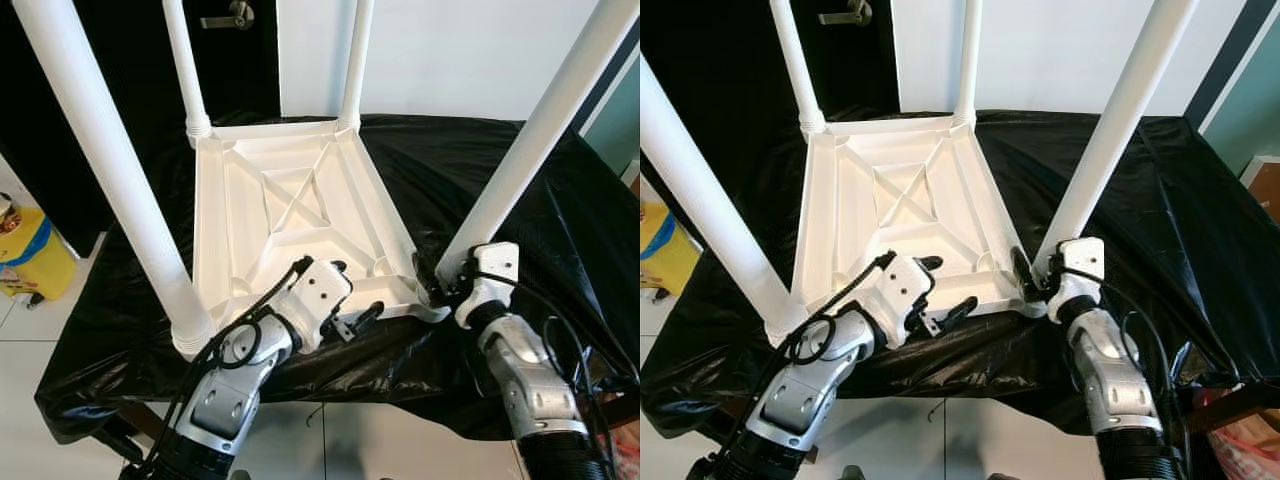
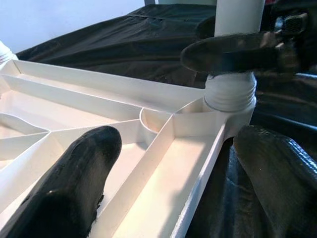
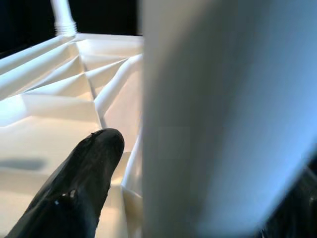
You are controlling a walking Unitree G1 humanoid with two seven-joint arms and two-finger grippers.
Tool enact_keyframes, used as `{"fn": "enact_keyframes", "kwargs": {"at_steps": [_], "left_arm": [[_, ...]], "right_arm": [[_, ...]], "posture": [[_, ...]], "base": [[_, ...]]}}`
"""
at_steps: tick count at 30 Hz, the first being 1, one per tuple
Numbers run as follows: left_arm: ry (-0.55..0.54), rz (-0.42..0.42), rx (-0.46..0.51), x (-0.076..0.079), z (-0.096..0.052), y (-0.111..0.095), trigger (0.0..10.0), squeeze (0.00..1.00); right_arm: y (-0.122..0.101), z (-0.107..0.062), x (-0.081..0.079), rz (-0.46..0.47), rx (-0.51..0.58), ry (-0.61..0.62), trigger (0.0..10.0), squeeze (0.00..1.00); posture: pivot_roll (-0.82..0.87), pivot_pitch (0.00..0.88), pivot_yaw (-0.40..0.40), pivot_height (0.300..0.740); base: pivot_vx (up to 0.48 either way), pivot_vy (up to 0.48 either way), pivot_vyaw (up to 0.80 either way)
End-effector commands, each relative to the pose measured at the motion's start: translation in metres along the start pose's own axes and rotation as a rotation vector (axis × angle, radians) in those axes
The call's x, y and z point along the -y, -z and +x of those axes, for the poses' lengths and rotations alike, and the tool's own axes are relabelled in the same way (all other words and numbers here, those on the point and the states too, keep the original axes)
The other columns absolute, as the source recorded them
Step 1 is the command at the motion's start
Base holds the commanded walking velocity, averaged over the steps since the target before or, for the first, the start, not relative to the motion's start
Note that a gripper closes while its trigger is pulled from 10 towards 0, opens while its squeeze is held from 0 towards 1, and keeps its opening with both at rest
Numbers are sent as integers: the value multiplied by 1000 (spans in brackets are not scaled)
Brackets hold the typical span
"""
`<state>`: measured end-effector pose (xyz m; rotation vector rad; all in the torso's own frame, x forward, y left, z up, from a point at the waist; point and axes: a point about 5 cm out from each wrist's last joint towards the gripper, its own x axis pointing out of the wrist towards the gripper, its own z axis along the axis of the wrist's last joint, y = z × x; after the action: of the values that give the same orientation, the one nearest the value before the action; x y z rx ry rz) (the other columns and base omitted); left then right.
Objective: Building children table
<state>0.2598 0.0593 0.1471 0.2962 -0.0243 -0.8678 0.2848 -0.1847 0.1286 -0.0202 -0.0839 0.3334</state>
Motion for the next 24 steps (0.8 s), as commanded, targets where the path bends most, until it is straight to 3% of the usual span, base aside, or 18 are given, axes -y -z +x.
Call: {"fn": "enact_keyframes", "kwargs": {"at_steps": [1,4,8,17,18,23,24], "left_arm": [[-34,-1,-13,-1,-2,1,10000,0],[-31,-1,-13,-1,-1,1,10000,0],[-19,1,-10,-1,1,0,10000,0],[-13,10,-11,-3,1,-1,10000,0],[-17,15,-11,-3,0,-2,10000,0],[-22,16,-10,-4,0,-2,10000,0],[-24,15,-11,-3,-1,-2,10000,0]], "right_arm": [[1,-5,5,7,-4,-40,10000,0],[0,-6,9,-4,-14,-83,10000,0],[1,1,25,-71,-89,-258,10000,0],[8,10,23,-93,-158,-385,10000,0],[14,12,22,-106,-178,-407,2000,0],[17,12,22,-110,-188,-420,2000,0],[19,11,22,-109,-193,-421,0,0]], "posture": [[28,34,-56,740],[25,34,-53,740],[20,27,-40,740],[34,15,-34,740],[49,12,-44,740],[49,12,-44,740],[54,13,-51,740]], "base": [[0,0,0],[0,0,0],[0,0,0],[0,0,0],[0,0,0],[0,0,0],[0,0,0]]}}
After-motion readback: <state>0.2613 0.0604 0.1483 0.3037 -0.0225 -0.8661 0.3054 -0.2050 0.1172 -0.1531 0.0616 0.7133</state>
